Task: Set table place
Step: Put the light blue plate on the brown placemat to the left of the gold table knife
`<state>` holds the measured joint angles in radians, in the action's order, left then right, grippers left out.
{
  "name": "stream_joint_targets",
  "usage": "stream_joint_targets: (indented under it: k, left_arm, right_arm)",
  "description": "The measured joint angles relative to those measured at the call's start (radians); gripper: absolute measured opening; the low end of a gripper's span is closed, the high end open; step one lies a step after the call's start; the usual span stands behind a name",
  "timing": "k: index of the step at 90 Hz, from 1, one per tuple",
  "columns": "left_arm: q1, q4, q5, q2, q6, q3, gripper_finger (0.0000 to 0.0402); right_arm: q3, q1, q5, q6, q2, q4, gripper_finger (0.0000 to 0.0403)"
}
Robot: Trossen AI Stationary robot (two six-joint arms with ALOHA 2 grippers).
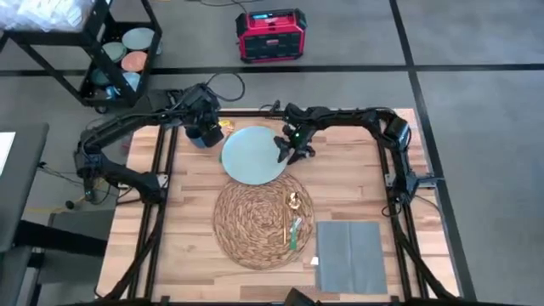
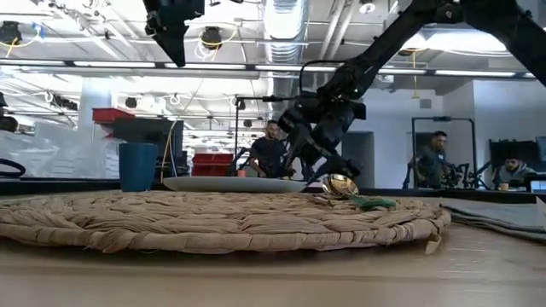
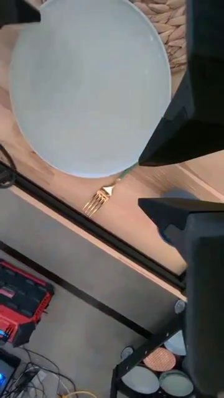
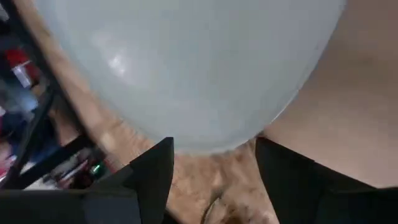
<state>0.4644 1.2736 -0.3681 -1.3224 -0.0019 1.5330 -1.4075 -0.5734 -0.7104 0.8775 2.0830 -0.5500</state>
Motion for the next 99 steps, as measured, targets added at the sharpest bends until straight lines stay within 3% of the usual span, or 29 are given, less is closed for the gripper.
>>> stream_joint_targets:
  k: [46, 58, 75, 90, 99]
  left_arm:
    - [0.000, 0.000, 0.000, 0.000, 0.009, 0.000, 0.0076]
    - [0.000, -0.001, 0.000, 0.000, 0.020, 0.000, 0.0076]
    - [0.000, -0.004, 0.000, 0.000, 0.019, 0.000, 0.0076]
    - [0.000, -0.018, 0.000, 0.000, 0.020, 0.000, 0.0076]
    - [0.000, -0.042, 0.000, 0.000, 0.024, 0.000, 0.0076]
  right_arm:
    - [0.056, 0.000, 0.016, 0.219, 0.000, 0.176, 0.0203]
    - [0.056, 0.000, 0.016, 0.256, 0.000, 0.213, 0.0147]
    - [0.056, 0.001, 0.048, 0.187, 0.000, 0.188, 0.0017]
    - [0.056, 0.012, 0.053, 0.172, 0.000, 0.233, 0.0001]
    - [0.056, 0.017, -0.002, 0.162, -0.008, 0.270, 0.0000]
